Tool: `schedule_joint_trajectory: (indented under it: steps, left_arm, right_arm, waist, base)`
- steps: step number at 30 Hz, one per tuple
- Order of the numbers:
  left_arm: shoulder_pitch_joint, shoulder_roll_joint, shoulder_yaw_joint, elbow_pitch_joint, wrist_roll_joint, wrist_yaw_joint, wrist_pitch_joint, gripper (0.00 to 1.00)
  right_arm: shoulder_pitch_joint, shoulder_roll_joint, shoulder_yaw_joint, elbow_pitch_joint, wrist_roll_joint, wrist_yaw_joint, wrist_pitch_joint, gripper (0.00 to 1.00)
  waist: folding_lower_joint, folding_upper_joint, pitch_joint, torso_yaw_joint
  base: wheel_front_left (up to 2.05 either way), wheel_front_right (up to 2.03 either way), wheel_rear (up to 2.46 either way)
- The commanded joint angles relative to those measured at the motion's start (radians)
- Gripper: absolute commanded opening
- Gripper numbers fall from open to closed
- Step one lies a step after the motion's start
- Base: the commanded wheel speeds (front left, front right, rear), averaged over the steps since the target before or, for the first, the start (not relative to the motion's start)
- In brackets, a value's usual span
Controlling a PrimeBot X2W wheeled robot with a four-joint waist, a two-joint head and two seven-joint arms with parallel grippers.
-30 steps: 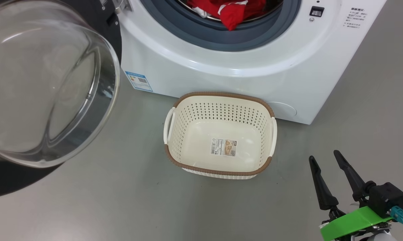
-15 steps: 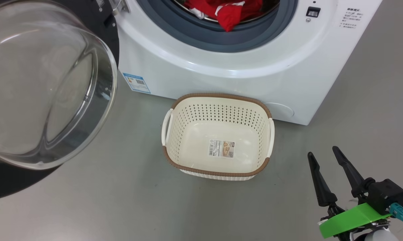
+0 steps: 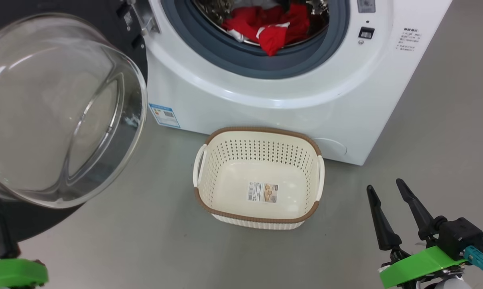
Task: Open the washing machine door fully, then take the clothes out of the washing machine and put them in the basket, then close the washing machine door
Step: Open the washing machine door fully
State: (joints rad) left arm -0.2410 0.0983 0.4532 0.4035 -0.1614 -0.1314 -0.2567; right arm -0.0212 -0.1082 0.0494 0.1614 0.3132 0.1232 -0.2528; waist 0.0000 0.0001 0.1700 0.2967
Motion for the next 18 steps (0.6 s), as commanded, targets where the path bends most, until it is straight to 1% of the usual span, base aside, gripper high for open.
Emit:
schedule_joint_trajectory:
  steps: [1, 3, 5, 6, 7, 11, 18]
  left_arm:
    - [0.026, 0.022, 0.016, -0.047, -0.011, 0.001, -0.005, 0.38]
    - [0.048, 0.009, 0.003, -0.069, -0.019, 0.001, -0.005, 0.45]
    - [0.069, -0.003, -0.025, -0.096, -0.039, 0.001, -0.005, 0.76]
    - [0.08, -0.008, -0.037, -0.11, -0.049, 0.001, -0.005, 0.84]
    - [0.093, -0.011, -0.053, -0.123, -0.06, 0.001, -0.005, 1.0]
    - [0.138, -0.017, -0.107, -0.161, -0.103, 0.001, -0.005, 1.0]
    - [0.182, 0.012, -0.22, -0.21, -0.15, 0.001, -0.005, 1.0]
  right_arm:
    - [0.002, 0.002, 0.023, -0.021, 0.0, 0.008, -0.009, 1.0]
    - [0.008, 0.006, 0.021, -0.02, 0.002, 0.008, -0.009, 1.0]
    - [0.012, 0.008, 0.018, -0.021, 0.003, 0.008, -0.009, 1.0]
    - [0.013, 0.009, 0.017, -0.021, 0.004, 0.008, -0.009, 1.0]
    - [0.014, 0.011, 0.015, -0.022, 0.004, 0.008, -0.009, 1.0]
    - [0.019, 0.018, 0.005, -0.026, 0.006, 0.008, -0.009, 1.0]
    - [0.027, 0.023, -0.01, -0.027, 0.009, 0.008, -0.009, 1.0]
  waist:
    - [0.0, -0.0001, -0.022, -0.006]
    - [0.0, -0.0001, -0.033, -0.013]
    - [0.0, -0.0001, -0.04, -0.022]
    - [0.0, -0.0001, -0.045, -0.028]
    - [0.0, -0.0001, -0.048, -0.034]
    - [0.0, -0.0001, -0.059, -0.064]
    - [0.0, -0.0001, -0.063, -0.125]
  base:
    - [0.0, 0.0, 0.0]
    - [0.0, 0.0, 0.0]
    - [0.0, 0.0, 0.0]
    - [0.0, 0.0, 0.0]
    - [0.0, 0.0, 0.0]
    - [0.0, 0.0, 0.0]
    - [0.0, 0.0, 0.0]
